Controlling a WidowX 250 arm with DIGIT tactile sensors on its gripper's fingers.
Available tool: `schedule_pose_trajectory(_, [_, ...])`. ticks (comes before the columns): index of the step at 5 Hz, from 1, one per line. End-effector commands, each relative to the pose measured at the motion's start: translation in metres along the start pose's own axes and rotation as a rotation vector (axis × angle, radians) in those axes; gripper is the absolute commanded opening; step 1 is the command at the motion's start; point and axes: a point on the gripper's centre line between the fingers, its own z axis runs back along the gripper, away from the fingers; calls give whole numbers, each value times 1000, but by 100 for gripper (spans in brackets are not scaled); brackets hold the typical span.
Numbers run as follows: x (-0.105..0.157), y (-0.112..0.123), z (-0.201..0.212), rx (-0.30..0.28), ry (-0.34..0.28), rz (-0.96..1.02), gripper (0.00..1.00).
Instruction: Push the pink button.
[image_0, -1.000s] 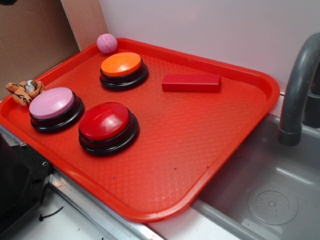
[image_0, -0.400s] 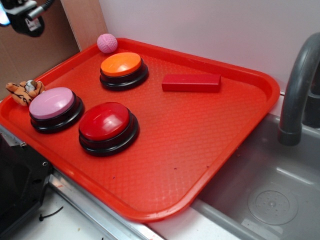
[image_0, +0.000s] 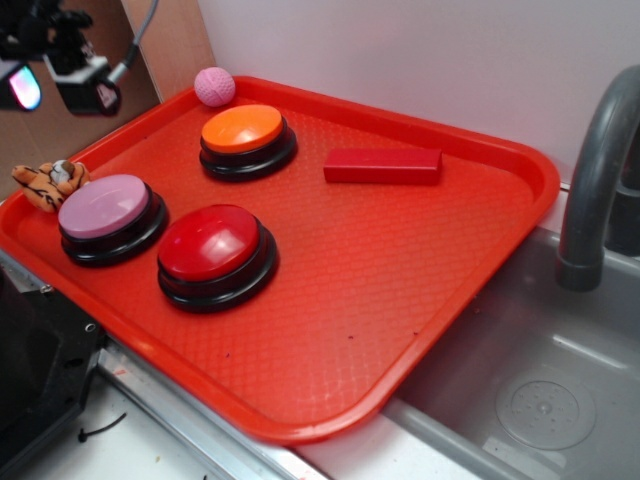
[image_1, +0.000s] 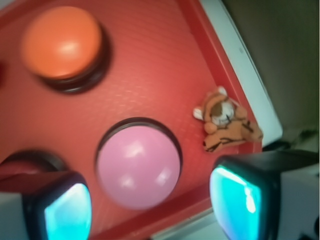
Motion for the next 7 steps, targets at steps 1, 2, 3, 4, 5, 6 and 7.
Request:
schedule_pose_trajectory(1, [1,-4,-32,34,-69,193,100])
schedule_pose_trajectory(2, [0,-12,-43,11,-83,223,100])
schedule_pose_trajectory(3, [-3,-18,-56,-16,-67,313,100])
schedule_pose_trajectory(4, [-5,-20,-60,-16,-49,339,100])
schedule_pose_trajectory(5, [-9,-23,-56,-4,-45,334,100])
schedule_pose_trajectory(6, [-8,-17,-35,5,-48,300,100])
schedule_pose_trajectory(7, [-9,-15,-18,88,-73,272,100])
